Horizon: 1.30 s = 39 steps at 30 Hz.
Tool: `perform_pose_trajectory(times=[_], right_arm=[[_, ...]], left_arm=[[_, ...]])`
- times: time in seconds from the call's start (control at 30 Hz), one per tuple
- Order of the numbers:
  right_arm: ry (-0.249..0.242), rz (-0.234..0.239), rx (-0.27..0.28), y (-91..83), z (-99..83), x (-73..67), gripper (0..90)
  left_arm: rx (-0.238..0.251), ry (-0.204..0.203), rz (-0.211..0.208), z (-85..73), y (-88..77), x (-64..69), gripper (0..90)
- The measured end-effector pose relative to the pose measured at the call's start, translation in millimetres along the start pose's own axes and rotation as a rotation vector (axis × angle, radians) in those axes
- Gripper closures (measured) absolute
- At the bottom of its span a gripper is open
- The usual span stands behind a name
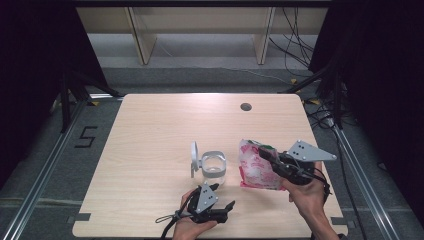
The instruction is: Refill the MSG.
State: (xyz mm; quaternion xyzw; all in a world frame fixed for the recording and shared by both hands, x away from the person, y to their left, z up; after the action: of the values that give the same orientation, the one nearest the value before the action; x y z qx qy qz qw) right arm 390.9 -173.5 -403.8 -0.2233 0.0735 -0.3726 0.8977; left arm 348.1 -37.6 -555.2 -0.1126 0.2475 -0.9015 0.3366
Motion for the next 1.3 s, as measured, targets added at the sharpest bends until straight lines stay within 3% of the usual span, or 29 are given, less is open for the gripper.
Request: perform_pose_trajectory(times=[0.03, 0.07, 0.1, 0.13, 0.2, 0.23, 0.3, 0.4, 0.43, 0.5, 0.53, 0.57, 0.6, 0.63, 0.73, 0.77, 0.8, 0.87, 0.9, 0.93, 1.03, 1.07, 1.1, 1.2, 1.3], right_arm=[[-0.017, -0.002, 0.013, -0.4, 4.2, -0.8, 90.0], [-0.023, -0.003, 0.025, -1.7, 7.7, -2.2, 90.0], [-0.004, 0.027, 0.026, -2.2, 10.2, -6.7, 90.0], [-0.029, 0.019, 0.037, -3.6, 13.7, -6.7, 90.0], [-0.001, 0.037, 0.028, -5.0, 15.0, -11.9, 90.0], [-0.047, 0.03, 0.05, -7.0, 21.5, -13.9, 90.0], [-0.047, 0.04, 0.047, -7.6, 23.1, -17.7, 90.0], [-0.049, 0.051, 0.061, -10.5, 26.5, -24.6, 90.0], [-0.037, 0.076, 0.054, -11.8, 26.1, -28.6, 90.0], [-0.048, 0.061, 0.052, -13.9, 26.9, -30.3, 90.0], [-0.069, 0.055, 0.069, -13.5, 28.8, -29.8, 90.0], [-0.054, 0.074, 0.055, -14.4, 27.6, -32.8, 90.0], [-0.066, 0.07, 0.055, -14.5, 27.8, -31.9, 90.0], [-0.041, 0.081, 0.058, -13.7, 27.7, -34.8, 90.0], [-0.045, 0.097, 0.045, -12.8, 26.1, -38.2, 90.0], [-0.049, 0.082, 0.043, -11.9, 25.8, -37.7, 90.0], [-0.04, 0.103, 0.042, -11.3, 26.4, -39.5, 90.0], [-0.062, 0.08, 0.052, -7.9, 28.5, -36.2, 90.0], [-0.039, 0.095, 0.026, -7.8, 27.3, -38.5, 90.0], [-0.061, 0.095, 0.035, -4.7, 29.5, -37.3, 90.0], [-0.066, 0.091, 0.033, 1.0, 33.5, -37.0, 90.0], [-0.044, 0.094, 0.027, 2.9, 34.9, -37.8, 90.0], [-0.07, 0.08, 0.039, 4.7, 37.4, -34.5, 90.0], [-0.029, 0.086, 0.031, 12.1, 40.9, -34.6, 90.0], [-0.037, 0.086, 0.04, 21.1, 44.7, -32.1, 90.0]], left_arm=[[0.015, -0.018, 0.003, 2.8, 3.0, 1.5, 24.7], [-0.003, 0.002, 0.01, 2.6, 4.1, 0.1, 24.8], [0.011, -0.007, 0.02, 5.4, 5.7, 1.9, 24.9], [0.012, 0.004, 0.024, 7.1, 5.7, 3.1, 25.1], [0.022, 0.007, 0.026, 9.7, 6.9, 4.8, 26.3], [0.02, 0.019, 0.037, 12.2, 9.0, 4.8, 27.2], [0.011, 0.032, 0.042, 13.7, 10.7, 6.6, 29.0], [0.04, 0.011, 0.01, 17.6, 16.1, 14.0, 31.7], [0.033, 0.025, 0.006, 17.6, 16.8, 14.0, 34.5], [0.043, 0.027, 0.018, 19.7, 18.4, 15.4, 35.9], [0.052, 0.024, 0.009, 21.2, 19.6, 17.0, 38.1], [0.057, 0.029, -0.002, 22.1, 20.7, 17.6, 42.7], [0.072, 0.019, -0.031, 24.3, 21.8, 20.4, 43.5], [0.075, 0.021, -0.035, 24.8, 21.4, 21.4, 47.9], [0.071, 0.068, -0.014, 25.1, 23.6, 21.7, 58.0], [0.057, 0.072, -0.009, 23.9, 23.7, 21.7, 63.6], [0.059, 0.066, -0.029, 23.5, 25.2, 23.5, 66.0], [0.053, 0.074, -0.023, 22.7, 25.4, 25.2, 69.6], [0.052, 0.084, -0.009, 22.6, 25.8, 25.4, 70.6], [0.06, 0.09, 0.003, 23.1, 27.4, 25.2, 71.2], [0.064, 0.079, 0.004, 23.8, 26.5, 24.1, 72.8], [0.067, 0.072, -0.002, 24.4, 26.3, 24.1, 72.9], [0.074, 0.064, -0.003, 25.0, 26.5, 23.9, 73.1], [0.086, 0.052, -0.007, 26.7, 28.3, 23.4, 73.4], [0.091, 0.025, -0.014, 27.3, 31.2, 21.2, 73.7]])
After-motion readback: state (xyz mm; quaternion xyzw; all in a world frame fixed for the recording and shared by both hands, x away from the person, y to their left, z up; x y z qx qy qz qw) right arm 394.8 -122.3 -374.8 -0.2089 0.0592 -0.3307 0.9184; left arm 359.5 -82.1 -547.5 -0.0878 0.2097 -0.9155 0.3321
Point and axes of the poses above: each handheld gripper's, and its own axes: y roughly forward along the jaws, z roughly out of its top, x roughly to its right, the point moved 9 cm from there along y, roughly forward along the jaws, and after that the axes turned 7 degrees about -x, right-handed, at the moved point
